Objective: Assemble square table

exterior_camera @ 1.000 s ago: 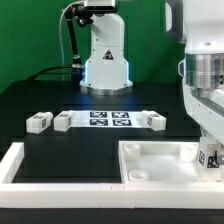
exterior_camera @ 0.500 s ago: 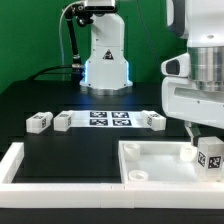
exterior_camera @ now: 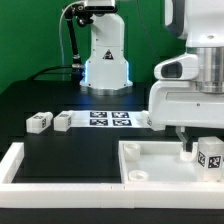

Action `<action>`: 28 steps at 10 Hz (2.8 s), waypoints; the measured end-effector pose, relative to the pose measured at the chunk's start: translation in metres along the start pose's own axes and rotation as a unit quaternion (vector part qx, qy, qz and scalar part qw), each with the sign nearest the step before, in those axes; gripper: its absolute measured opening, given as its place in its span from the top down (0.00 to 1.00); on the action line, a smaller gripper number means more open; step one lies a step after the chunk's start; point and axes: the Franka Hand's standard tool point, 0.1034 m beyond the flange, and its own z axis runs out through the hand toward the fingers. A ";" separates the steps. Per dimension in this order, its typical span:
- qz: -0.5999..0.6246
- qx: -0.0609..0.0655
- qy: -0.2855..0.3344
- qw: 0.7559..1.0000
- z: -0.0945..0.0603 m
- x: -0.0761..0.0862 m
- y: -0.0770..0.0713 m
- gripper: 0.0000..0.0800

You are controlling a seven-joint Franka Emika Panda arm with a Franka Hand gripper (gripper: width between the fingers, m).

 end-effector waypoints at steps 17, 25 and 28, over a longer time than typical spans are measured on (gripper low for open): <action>0.567 0.017 -0.044 0.822 0.002 -0.002 0.006 0.64; 0.797 0.027 -0.053 0.601 0.001 0.000 0.001 0.64; 0.786 0.024 -0.052 0.616 0.003 -0.001 0.002 0.54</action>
Offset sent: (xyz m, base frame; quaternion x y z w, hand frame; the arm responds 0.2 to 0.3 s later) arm 0.0000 0.0000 0.0000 0.0000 0.0000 0.0650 0.9979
